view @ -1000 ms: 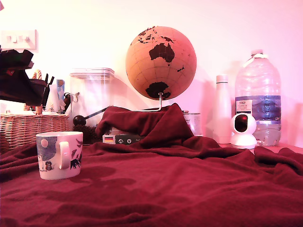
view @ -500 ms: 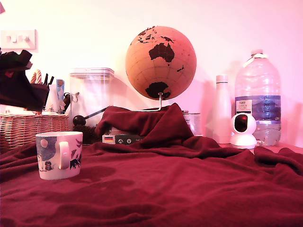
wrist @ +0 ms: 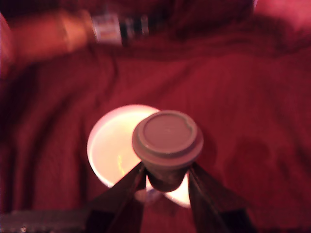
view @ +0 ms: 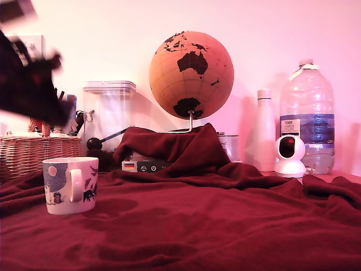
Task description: Pick up the coffee capsules on the table and drop them inside the coffee cup
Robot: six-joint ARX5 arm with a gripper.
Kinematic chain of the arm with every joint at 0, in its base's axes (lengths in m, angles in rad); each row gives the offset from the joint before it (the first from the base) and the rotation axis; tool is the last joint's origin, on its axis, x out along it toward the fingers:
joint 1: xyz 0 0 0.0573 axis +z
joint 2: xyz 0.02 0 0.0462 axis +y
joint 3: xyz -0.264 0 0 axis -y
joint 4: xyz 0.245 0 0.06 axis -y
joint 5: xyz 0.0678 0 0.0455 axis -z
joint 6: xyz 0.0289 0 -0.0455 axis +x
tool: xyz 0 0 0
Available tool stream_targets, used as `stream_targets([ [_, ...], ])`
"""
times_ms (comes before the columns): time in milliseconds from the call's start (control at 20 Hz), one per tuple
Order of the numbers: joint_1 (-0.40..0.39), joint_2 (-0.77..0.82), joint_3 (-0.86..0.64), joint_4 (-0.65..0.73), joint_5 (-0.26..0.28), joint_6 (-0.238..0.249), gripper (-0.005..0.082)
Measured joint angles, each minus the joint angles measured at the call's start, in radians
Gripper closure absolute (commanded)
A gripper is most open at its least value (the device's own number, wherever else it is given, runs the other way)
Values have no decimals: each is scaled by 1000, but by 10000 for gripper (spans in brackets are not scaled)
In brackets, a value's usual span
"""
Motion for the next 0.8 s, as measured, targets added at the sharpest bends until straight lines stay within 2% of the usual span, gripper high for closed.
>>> stream_targets([
  [400,26,175,252,-193,9,19,641],
  [650,62,289,314,-287,18,19,641],
  [800,76,314,338,-298,25,24,641],
])
